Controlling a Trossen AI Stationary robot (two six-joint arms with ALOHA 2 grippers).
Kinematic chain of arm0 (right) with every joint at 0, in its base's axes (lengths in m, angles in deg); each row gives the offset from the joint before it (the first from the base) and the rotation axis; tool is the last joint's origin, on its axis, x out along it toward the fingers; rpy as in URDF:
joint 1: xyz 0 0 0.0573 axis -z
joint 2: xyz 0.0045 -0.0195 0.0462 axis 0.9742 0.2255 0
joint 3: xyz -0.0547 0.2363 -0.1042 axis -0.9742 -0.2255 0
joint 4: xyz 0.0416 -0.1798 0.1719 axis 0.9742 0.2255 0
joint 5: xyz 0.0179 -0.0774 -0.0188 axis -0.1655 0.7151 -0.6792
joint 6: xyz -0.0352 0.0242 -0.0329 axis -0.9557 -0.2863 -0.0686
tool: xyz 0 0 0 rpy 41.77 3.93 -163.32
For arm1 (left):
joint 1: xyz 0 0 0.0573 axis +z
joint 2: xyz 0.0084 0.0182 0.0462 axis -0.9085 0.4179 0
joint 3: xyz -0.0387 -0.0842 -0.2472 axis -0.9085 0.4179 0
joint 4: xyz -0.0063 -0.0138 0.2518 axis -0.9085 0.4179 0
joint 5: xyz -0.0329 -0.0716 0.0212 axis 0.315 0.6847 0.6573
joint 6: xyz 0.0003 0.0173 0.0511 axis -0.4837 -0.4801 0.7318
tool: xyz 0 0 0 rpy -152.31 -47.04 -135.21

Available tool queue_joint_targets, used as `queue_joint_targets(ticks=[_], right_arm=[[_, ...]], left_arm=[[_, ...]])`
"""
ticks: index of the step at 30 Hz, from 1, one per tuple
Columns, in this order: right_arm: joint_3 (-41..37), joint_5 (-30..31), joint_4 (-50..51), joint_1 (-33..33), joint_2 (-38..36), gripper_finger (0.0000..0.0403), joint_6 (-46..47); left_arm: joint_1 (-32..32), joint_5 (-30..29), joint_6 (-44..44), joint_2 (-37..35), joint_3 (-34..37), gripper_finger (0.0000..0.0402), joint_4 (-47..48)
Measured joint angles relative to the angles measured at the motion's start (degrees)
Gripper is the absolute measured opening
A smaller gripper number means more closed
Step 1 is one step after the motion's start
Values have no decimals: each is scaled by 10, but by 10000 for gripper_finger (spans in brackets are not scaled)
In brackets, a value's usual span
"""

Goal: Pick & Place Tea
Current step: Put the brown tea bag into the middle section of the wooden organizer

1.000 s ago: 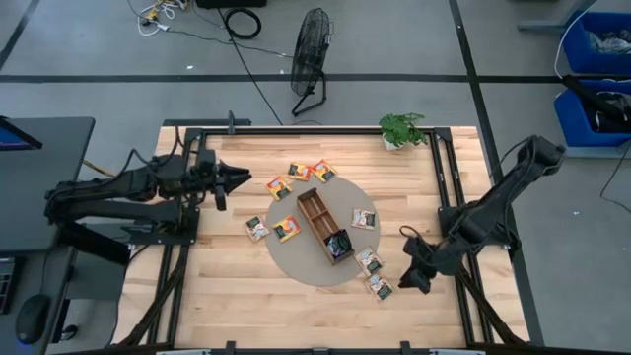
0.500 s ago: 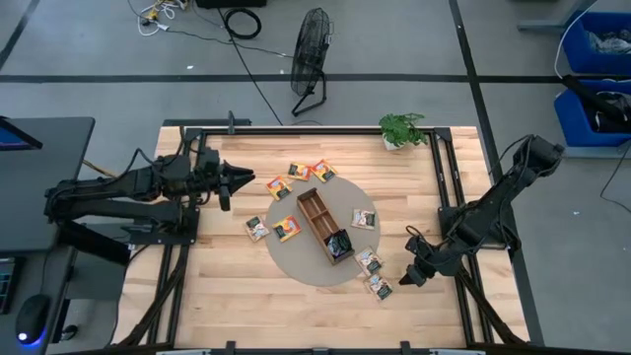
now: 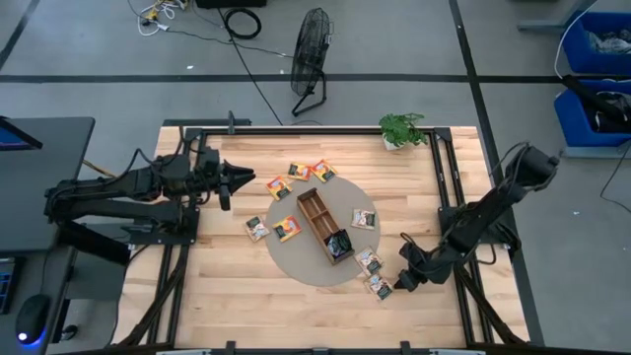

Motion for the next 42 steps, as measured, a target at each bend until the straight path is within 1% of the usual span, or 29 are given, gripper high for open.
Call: queue_joint_targets(ticks=[5, 12, 15, 19, 22, 24, 31, 33, 35, 39, 42], right_arm=[[2, -1, -65, 0, 49, 158, 10], [42, 2, -65, 2, 98, 156, 9], [53, 3, -62, 2, 111, 138, 5], [55, 13, -55, 2, 112, 94, 10], [56, 40, -52, 2, 112, 64, 22], [55, 54, -53, 3, 112, 52, 25], [56, 57, -52, 5, 112, 37, 17], [56, 57, -52, 5, 112, 17, 14], [56, 58, -55, 5, 112, 7, 10], [55, 58, -57, 5, 108, 3, 16], [55, 54, -62, 5, 88, 2, 19]], left_arm=[[0, 0, 0, 0, 0, 85, 0], [0, 0, 0, 0, 0, 85, 0], [0, 0, 0, 0, 0, 85, 0], [0, 0, 0, 0, 0, 85, 0], [0, 0, 0, 0, 0, 85, 0], [0, 0, -1, 0, 0, 85, 0], [0, 0, -11, 0, 0, 85, 0], [0, 0, -11, 0, 0, 85, 1], [0, 0, -11, 0, 0, 85, 1], [0, 0, -11, 0, 0, 84, 1], [0, 0, -14, 0, 0, 84, 0]])
